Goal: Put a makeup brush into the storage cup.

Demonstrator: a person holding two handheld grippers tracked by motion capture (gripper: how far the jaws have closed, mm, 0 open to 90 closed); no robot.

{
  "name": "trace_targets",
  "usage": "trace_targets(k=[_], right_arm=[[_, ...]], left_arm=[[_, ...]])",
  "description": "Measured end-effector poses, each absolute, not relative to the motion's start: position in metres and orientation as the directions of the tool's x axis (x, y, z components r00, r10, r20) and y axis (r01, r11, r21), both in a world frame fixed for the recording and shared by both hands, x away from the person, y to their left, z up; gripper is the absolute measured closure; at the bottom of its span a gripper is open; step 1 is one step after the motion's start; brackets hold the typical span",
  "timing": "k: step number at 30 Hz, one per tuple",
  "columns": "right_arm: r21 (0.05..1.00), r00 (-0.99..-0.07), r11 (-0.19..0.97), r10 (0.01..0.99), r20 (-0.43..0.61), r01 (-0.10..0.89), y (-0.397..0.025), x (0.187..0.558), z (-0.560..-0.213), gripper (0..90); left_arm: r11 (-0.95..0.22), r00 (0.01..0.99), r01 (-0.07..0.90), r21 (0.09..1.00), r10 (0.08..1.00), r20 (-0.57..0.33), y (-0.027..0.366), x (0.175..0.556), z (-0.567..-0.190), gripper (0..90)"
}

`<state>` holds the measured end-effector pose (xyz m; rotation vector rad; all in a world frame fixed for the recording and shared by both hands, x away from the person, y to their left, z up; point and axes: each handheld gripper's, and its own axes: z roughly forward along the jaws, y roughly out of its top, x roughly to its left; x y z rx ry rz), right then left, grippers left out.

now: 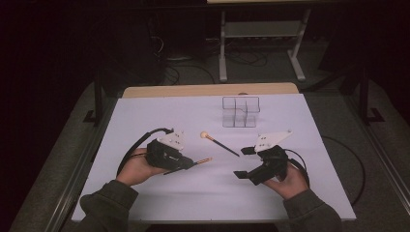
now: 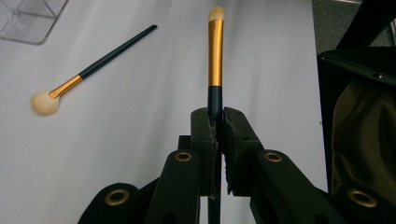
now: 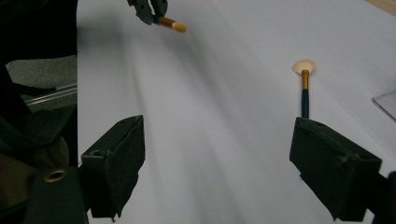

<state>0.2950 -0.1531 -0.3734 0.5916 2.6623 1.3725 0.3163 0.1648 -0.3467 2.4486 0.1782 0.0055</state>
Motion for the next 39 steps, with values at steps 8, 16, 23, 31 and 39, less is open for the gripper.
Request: trace_targets(k=[8, 16, 23, 31, 39], right_arm=[[0.798, -0.938, 0.534, 0.329, 0.107, 0.279, -0.139, 0.299, -0.368, 18.9], [0.794, -0.949, 0.545, 0.293, 0.121, 0.269, -0.130, 0.301, -0.363, 20.1], [0.792, -0.953, 0.549, 0.275, 0.130, 0.266, -0.124, 0.301, -0.363, 21.4], [0.795, -0.958, 0.551, 0.256, 0.129, 0.254, -0.121, 0.301, -0.363, 22.9], [0.793, -0.964, 0.555, 0.221, 0.150, 0.250, -0.115, 0.302, -0.364, 31.4]], left_arm=[[-0.763, 0.995, 0.094, 0.639, 0.094, -0.034, 0.155, 0.312, -0.346, 83.3], [-0.755, 0.996, 0.083, 0.650, 0.079, -0.035, 0.150, 0.310, -0.346, 83.3], [-0.758, 0.998, 0.067, 0.649, 0.062, -0.030, 0.145, 0.306, -0.347, 83.3], [-0.757, 0.998, 0.065, 0.650, 0.058, -0.033, 0.143, 0.305, -0.349, 83.3], [-0.759, 0.998, 0.057, 0.649, 0.045, -0.035, 0.139, 0.305, -0.352, 83.3]])
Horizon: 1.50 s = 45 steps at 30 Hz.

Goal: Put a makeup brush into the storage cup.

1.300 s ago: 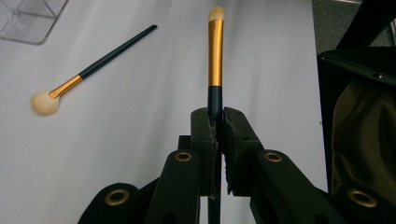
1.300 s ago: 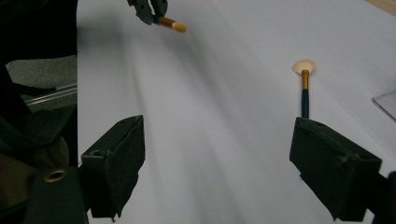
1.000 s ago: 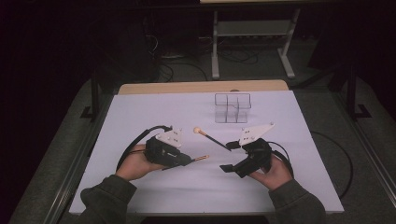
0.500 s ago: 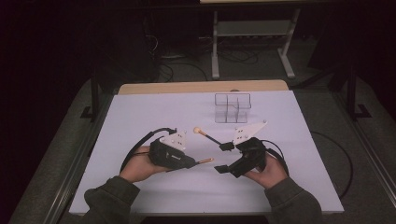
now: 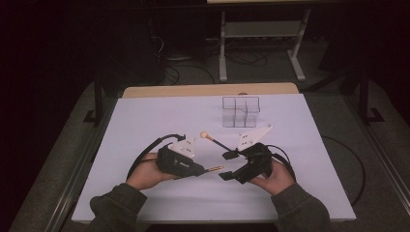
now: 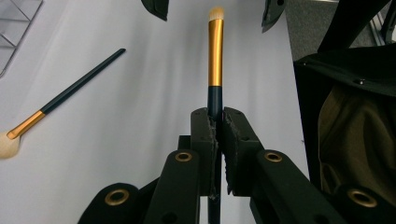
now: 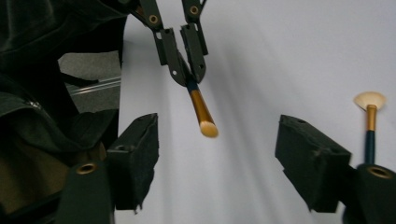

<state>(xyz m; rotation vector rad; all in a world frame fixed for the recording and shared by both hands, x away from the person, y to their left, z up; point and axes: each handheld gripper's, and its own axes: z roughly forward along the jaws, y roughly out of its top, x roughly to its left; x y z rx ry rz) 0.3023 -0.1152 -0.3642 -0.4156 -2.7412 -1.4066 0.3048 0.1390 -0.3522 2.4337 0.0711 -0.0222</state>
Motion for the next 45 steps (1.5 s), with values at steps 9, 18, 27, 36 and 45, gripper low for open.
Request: trace_targets(k=[9, 18, 27, 36, 45], right_arm=[[0.787, -0.967, 0.562, 0.176, 0.185, 0.253, -0.108, 0.305, -0.366, 41.2], [0.780, -0.972, 0.580, 0.123, 0.201, 0.235, -0.103, 0.308, -0.368, 54.7], [0.765, -0.969, 0.599, 0.096, 0.226, 0.237, -0.100, 0.308, -0.371, 68.0], [0.767, -0.966, 0.594, 0.073, 0.248, 0.242, -0.100, 0.308, -0.373, 78.7], [0.765, -0.967, 0.600, 0.070, 0.244, 0.237, -0.099, 0.310, -0.374, 81.3]], left_arm=[[-0.760, 0.999, 0.049, 0.648, 0.030, -0.040, 0.135, 0.303, -0.353, 83.3], [-0.766, 1.000, 0.017, 0.643, -0.001, -0.027, 0.130, 0.301, -0.354, 83.3], [-0.764, 0.999, 0.016, 0.645, -0.008, -0.035, 0.126, 0.301, -0.355, 83.3], [-0.765, 0.999, 0.009, 0.644, -0.019, -0.036, 0.126, 0.301, -0.355, 83.3], [-0.763, 0.999, 0.010, 0.646, -0.019, -0.037, 0.126, 0.300, -0.355, 83.3]])
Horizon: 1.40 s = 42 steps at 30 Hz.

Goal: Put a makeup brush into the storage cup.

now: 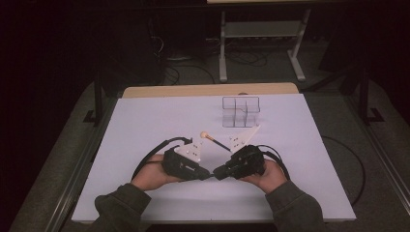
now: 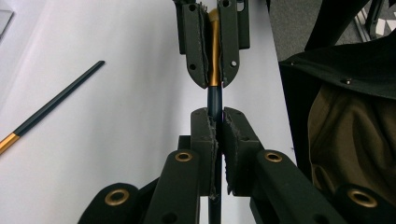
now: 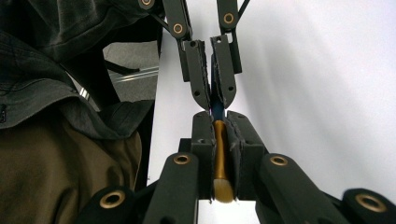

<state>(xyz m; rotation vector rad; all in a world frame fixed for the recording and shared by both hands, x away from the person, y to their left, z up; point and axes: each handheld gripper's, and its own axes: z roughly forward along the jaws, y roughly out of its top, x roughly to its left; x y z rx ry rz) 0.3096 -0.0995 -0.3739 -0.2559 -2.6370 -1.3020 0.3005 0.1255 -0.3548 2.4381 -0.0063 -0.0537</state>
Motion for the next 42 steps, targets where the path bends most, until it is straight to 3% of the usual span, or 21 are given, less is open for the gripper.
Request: trace_targets(k=[8, 26, 33, 42], right_arm=[[0.745, -0.957, 0.609, 0.085, 0.277, 0.270, -0.098, 0.312, -0.376, 82.4], [0.751, -0.966, 0.615, 0.081, 0.244, 0.241, -0.098, 0.310, -0.373, 83.1], [0.745, -0.970, 0.626, 0.078, 0.232, 0.229, -0.100, 0.308, -0.368, 83.1], [0.742, -0.973, 0.634, 0.084, 0.215, 0.218, -0.107, 0.308, -0.362, 83.2]], left_arm=[[-0.769, 0.998, 0.017, 0.639, -0.021, -0.052, 0.125, 0.302, -0.357, 83.2], [-0.768, 0.997, 0.027, 0.640, -0.024, -0.071, 0.124, 0.303, -0.358, 81.9], [-0.785, 0.998, 0.042, 0.619, 0.002, -0.066, 0.124, 0.302, -0.360, 72.3], [-0.790, 0.996, 0.072, 0.608, 0.029, -0.081, 0.134, 0.302, -0.364, 71.4]])
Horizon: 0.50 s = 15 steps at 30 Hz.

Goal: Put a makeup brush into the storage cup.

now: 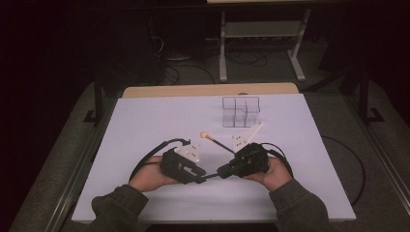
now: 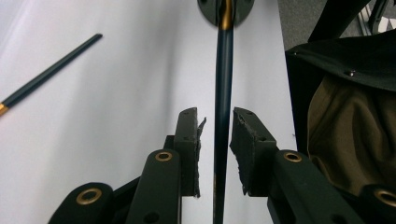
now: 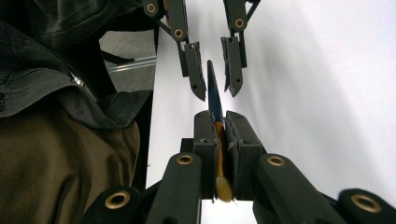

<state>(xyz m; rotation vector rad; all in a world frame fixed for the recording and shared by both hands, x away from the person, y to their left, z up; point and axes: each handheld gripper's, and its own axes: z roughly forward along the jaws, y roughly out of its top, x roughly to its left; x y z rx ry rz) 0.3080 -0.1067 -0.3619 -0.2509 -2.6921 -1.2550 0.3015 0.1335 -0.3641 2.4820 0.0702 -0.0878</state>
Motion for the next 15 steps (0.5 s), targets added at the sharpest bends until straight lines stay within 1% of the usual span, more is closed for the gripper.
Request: trace_targets(k=[7, 15], right_arm=[[0.737, -0.975, 0.642, 0.087, 0.203, 0.211, -0.1086, 0.3079, -0.3603, 83.2], [0.735, -0.977, 0.648, 0.083, 0.196, 0.202, -0.1064, 0.3072, -0.3593, 83.2]], left_arm=[[-0.799, 0.996, 0.077, 0.596, 0.037, -0.080, 0.1381, 0.3011, -0.3655, 73.3], [-0.822, 0.997, 0.048, 0.567, 0.005, -0.077, 0.1324, 0.3007, -0.3679, 83.0]])
